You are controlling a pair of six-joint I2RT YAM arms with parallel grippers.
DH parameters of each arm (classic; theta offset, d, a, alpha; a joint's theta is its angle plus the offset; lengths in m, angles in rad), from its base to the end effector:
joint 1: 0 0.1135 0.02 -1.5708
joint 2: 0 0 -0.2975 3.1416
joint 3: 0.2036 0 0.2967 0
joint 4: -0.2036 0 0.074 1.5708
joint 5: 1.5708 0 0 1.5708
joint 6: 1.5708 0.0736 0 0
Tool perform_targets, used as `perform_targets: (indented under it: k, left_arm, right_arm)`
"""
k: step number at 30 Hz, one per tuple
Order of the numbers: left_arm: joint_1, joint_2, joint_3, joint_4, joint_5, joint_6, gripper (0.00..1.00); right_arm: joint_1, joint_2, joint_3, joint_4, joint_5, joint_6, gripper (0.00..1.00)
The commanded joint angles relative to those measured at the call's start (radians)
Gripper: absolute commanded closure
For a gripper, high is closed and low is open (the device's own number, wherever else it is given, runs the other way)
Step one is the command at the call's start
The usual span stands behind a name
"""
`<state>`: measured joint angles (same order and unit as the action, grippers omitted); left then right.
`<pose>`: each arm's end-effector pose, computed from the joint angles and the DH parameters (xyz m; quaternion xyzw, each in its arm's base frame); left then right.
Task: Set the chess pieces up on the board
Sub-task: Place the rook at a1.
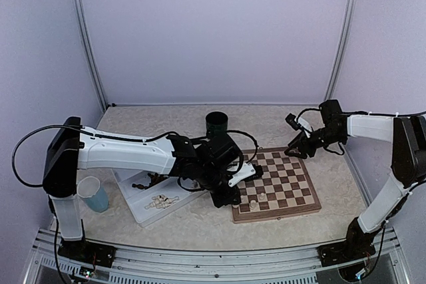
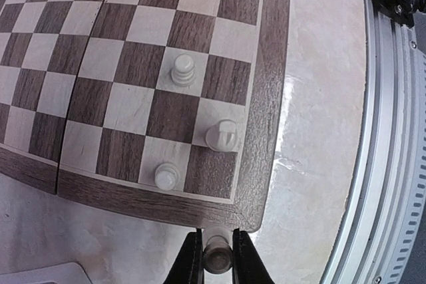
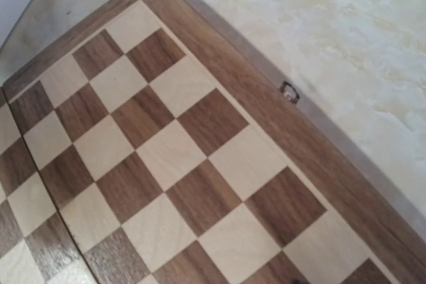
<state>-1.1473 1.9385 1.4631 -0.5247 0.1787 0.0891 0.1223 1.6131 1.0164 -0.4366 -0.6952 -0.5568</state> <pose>0.1902 -0.4538 0.1882 0.5744 0.7643 -0.2154 0.1988 0.3649 0.0924 0.1850 -0.3872 0.8246 0.2669 0.3146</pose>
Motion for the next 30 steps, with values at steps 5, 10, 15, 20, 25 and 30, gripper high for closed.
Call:
perform_targets:
  k: [5,10,15,20,25,30]
  left_arm:
    - [-0.006,0.063,0.030,0.056,-0.028,-0.017,0.90]
    - [-0.005,0.100,0.074,0.058,-0.016,-0.004,0.90]
    - [-0.007,0.141,0.125,0.052,0.002,0.006,0.90]
    - [-0.006,0.171,0.166,0.045,0.021,0.020,0.90]
    - [-0.007,0.200,0.198,0.026,0.032,0.030,0.90]
    - [-0.007,0.195,0.188,0.017,0.013,0.018,0.90]
  right_arm:
    - [0.003,0.009,0.019,-0.015,-0.007,-0.003,0.50]
    - [0.002,0.010,0.018,-0.015,-0.003,-0.006,0.50]
    - [0.003,0.013,0.019,-0.016,-0.001,-0.009,0.50]
    - [0.004,0.017,0.019,-0.018,-0.001,-0.012,0.50]
    - [0.003,0.020,0.019,-0.020,0.000,-0.014,0.50]
    - [0.004,0.022,0.020,-0.020,0.002,-0.015,0.50]
